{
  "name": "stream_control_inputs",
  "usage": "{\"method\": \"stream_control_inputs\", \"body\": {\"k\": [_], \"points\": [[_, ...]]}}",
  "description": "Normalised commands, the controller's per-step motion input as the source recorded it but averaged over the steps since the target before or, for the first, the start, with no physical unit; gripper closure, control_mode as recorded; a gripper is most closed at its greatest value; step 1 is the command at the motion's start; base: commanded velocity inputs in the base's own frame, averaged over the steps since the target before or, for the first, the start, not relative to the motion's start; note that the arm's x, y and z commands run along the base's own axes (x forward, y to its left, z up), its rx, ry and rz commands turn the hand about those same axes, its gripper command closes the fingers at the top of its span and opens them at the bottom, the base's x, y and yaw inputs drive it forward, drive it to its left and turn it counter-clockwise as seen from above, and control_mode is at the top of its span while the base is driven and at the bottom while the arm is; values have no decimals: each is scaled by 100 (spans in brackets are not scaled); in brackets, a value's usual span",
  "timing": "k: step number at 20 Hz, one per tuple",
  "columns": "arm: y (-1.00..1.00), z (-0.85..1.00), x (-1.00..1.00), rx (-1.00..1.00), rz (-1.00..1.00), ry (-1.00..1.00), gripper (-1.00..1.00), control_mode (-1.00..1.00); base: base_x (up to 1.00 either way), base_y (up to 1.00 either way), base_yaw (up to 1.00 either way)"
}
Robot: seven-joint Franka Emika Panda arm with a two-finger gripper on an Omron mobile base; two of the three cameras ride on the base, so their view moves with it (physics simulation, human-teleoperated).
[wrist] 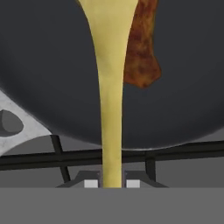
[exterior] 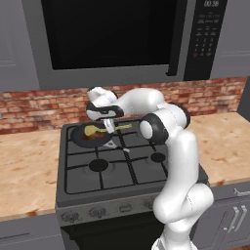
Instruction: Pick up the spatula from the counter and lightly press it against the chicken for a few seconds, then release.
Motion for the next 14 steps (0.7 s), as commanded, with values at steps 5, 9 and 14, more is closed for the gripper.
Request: {"method": "stream_control_inputs", "body": {"k": [5,9,14], "points": [[0,0,-3,0,3,0,100,-100,0,0,0],[0,0,-2,0,3,0,100,-100,0,0,0],[0,0,0,0,3,0,100,-100,0,0,0]]}}
